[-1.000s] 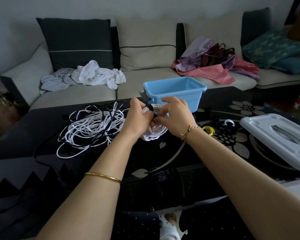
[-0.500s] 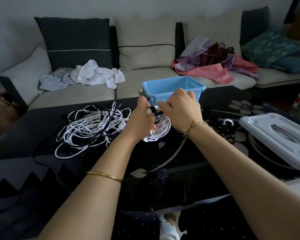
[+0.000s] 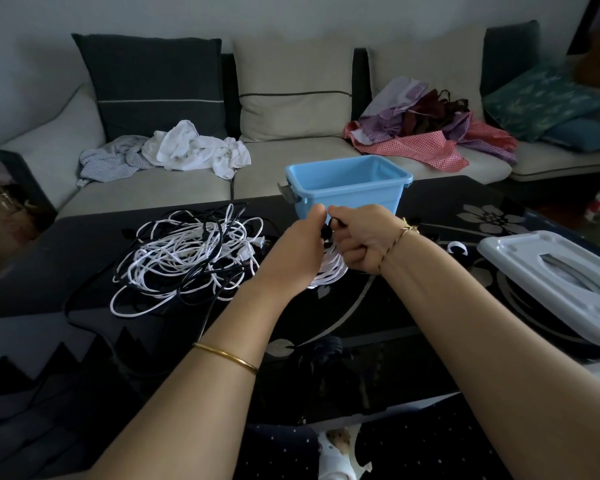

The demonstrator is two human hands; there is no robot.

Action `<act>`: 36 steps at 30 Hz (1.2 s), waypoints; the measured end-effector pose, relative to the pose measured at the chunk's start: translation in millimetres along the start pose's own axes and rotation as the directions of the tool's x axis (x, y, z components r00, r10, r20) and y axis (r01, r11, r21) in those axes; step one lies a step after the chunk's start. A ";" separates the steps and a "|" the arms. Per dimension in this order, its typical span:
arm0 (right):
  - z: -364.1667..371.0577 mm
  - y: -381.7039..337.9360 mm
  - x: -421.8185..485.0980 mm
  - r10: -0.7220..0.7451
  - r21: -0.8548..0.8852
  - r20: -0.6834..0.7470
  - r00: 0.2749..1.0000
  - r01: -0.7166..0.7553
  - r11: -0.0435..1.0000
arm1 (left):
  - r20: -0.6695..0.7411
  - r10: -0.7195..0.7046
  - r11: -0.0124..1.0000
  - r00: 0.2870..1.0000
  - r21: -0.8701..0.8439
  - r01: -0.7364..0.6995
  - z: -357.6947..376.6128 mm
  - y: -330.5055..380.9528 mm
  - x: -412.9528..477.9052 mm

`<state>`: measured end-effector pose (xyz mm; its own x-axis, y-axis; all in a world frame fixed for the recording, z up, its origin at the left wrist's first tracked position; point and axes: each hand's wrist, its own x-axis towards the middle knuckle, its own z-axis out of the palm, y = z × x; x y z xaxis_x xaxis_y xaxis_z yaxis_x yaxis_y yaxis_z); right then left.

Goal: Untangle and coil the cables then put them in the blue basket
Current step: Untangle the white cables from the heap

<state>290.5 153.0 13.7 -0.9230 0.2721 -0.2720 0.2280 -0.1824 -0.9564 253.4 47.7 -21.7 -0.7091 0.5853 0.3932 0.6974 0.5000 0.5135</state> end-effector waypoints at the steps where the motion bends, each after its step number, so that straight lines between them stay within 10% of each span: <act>1: -0.9 -0.4 0.5 0.021 0.020 0.017 1.000 -0.021 1.000 | 0.009 0.003 1.000 1.000 0.002 -0.003 1.1 0.0 -0.1; 11: -14.4 -10.6 2.8 0.016 -0.275 -0.060 0.998 -0.032 0.961 | 0.161 0.042 0.977 0.986 -0.211 -0.007 -3.3 2.2 -4.6; 20: -17.9 -6.5 2.6 0.101 -0.057 -0.033 0.994 -0.102 0.993 | 0.042 0.052 0.976 0.998 -0.212 -0.042 4.2 -1.9 -0.3; 27: -11.6 -9.4 -8.6 -0.241 -0.240 -0.125 0.962 0.206 0.949 | -0.009 -0.076 0.929 0.997 -0.364 0.068 -4.0 -2.7 5.9; 31: -13.4 -8.6 -9.0 -0.565 -0.671 -0.066 0.822 0.383 0.635 | 0.008 -0.097 0.924 0.995 -0.372 0.093 -8.6 -1.5 4.3; 36: -18.2 -6.1 9.4 -0.503 -0.738 -0.068 0.861 0.296 0.606 | 0.079 -0.092 0.926 0.993 -0.359 0.114 -9.5 -2.5 1.9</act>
<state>286.1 173.9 15.0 -0.8889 0.3902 0.2400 0.0936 0.6676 -0.7386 249.3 41.5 -15.1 -0.7597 0.5854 0.2830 0.5276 0.3007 0.7945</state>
